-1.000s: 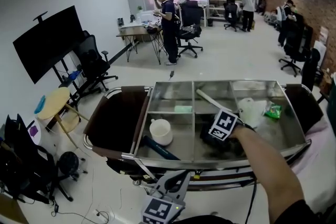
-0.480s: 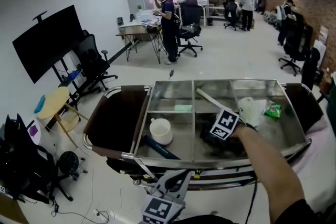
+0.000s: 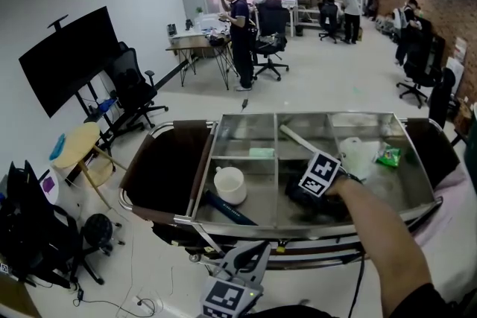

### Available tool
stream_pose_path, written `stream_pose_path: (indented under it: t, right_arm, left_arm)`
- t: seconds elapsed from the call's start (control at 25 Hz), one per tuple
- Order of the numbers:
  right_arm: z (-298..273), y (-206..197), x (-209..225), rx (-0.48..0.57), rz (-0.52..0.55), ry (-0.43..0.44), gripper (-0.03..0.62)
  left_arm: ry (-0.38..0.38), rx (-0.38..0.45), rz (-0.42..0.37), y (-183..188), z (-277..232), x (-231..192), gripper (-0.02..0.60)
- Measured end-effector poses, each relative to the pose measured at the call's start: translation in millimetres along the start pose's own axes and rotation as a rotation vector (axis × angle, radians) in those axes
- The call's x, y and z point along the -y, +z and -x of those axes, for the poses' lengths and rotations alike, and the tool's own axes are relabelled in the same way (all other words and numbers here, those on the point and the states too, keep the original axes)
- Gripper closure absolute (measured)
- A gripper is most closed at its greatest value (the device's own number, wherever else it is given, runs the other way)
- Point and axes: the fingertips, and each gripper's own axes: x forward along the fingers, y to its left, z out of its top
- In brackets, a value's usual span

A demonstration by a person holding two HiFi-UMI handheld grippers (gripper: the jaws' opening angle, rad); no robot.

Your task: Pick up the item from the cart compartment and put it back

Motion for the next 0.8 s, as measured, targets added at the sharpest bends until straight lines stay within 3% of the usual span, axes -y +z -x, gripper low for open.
stream_pose_path:
  t: [0.36,0.8]
  right_arm:
    - [9.0,1.7,8.1,0.018,-0.034,-0.077,0.329]
    - [95.1,41.2,-16.3,0.308,-0.158,-0.094,0.329]
  left_arm:
    - [0.007,0.008,0.001,-1.5,2.8,-1.8,0.581]
    - [0.017,0.024,0.002,5.7,4.8,-3.6,0.581]
